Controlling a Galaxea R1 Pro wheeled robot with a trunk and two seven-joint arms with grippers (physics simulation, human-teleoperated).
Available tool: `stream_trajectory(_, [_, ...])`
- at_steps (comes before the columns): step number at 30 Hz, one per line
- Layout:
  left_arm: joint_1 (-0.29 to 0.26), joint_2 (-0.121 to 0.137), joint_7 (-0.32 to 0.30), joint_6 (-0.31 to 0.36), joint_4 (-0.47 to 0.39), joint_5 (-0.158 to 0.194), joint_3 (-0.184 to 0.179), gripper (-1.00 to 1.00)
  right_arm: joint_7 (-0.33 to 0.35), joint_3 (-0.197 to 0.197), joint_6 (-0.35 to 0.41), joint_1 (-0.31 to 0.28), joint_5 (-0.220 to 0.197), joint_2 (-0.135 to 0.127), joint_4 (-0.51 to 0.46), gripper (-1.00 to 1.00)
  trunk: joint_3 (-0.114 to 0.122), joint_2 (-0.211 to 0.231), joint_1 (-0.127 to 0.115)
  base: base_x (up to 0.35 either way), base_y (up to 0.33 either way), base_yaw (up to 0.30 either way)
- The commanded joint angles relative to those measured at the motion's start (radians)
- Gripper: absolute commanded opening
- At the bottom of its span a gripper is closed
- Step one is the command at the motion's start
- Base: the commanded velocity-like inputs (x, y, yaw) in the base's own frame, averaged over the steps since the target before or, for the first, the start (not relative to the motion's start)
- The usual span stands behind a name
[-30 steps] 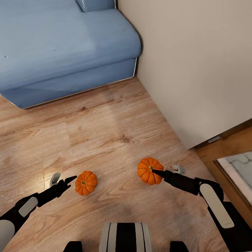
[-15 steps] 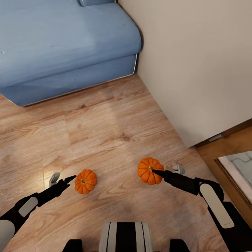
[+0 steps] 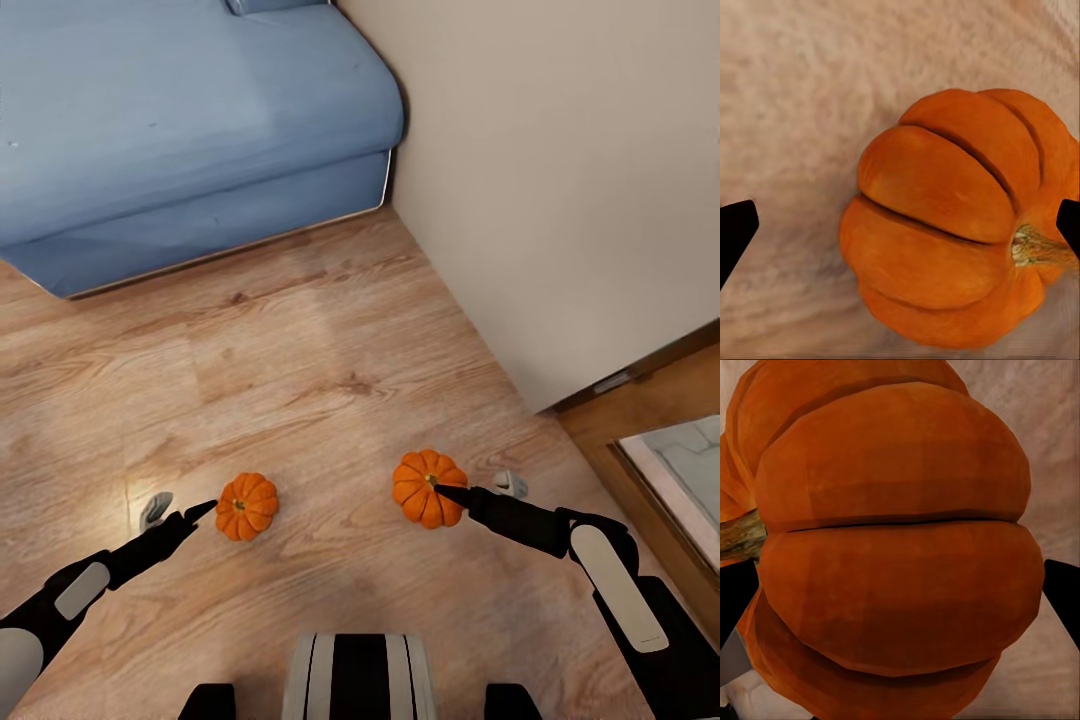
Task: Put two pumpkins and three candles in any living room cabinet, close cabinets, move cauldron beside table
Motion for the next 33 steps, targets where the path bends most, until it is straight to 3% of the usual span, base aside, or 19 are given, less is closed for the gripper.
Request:
stream_trajectory(1, [0.0, 0.001, -0.001, 0.008, 0.0, 0.01, -0.005, 1.0, 0.007, 0.0, 0.003, 0.0, 0.007, -0.001, 0.0, -1.0, -0.001, 0.0, 0.0, -0.076, 0.0, 0.0])
stream_trajectory(31, [-0.001, -0.002, 0.033, -0.018, -0.001, 0.01, -0.024, 1.0, 0.007, 0.0, 0.003, 0.0, 0.006, -0.001, 0.0, -1.0, -0.001, 0.0, 0.0, -0.006, -0.056, 0.0])
stream_trajectory(33, [-0.001, -0.002, 0.033, -0.018, -0.001, 0.01, -0.024, 1.0, 0.007, 0.0, 0.003, -0.001, 0.006, -0.001, 0.0, -1.0, -0.008, -0.001, 0.001, 0.0, -0.002, 0.0])
